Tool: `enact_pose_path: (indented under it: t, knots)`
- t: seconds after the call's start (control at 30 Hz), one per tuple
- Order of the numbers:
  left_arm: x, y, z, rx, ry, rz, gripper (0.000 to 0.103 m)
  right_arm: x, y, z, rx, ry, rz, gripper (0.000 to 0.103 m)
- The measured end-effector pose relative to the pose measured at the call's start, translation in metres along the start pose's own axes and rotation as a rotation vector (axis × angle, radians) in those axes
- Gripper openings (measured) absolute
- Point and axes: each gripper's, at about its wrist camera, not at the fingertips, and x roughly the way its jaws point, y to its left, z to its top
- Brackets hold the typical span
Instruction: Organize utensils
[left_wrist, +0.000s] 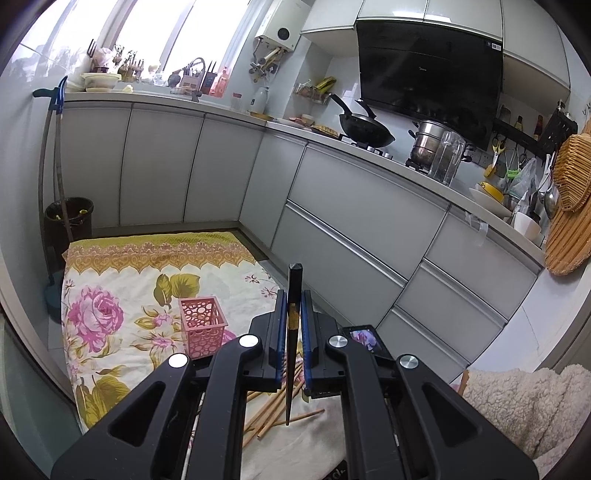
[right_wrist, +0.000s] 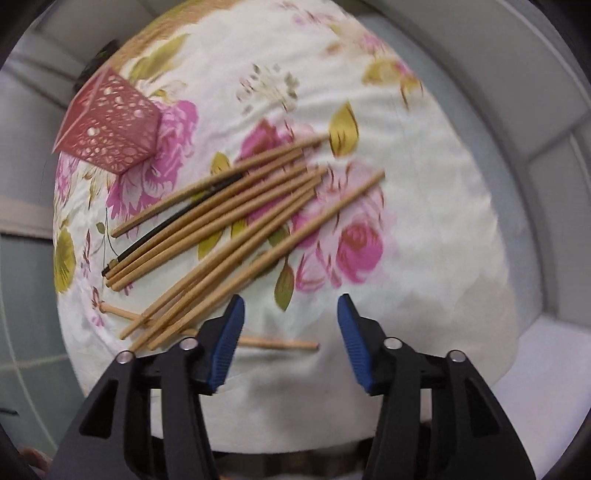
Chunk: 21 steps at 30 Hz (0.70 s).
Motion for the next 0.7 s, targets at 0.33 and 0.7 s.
enact_pose_path:
  t: [0.33, 0.7]
  knots:
    - [-0.006, 0.013, 0.002, -0.029, -0.009, 0.036, 0.007, 0.005, 0.120, -0.029, -0.803, -0.216, 0.147, 0.053]
    - [-0.003, 0.030, 0.004, -0.062, -0.005, 0.049, 0.007, 0.041, 0.156, -0.027, -1.082, -0.082, 0.133, 0.044]
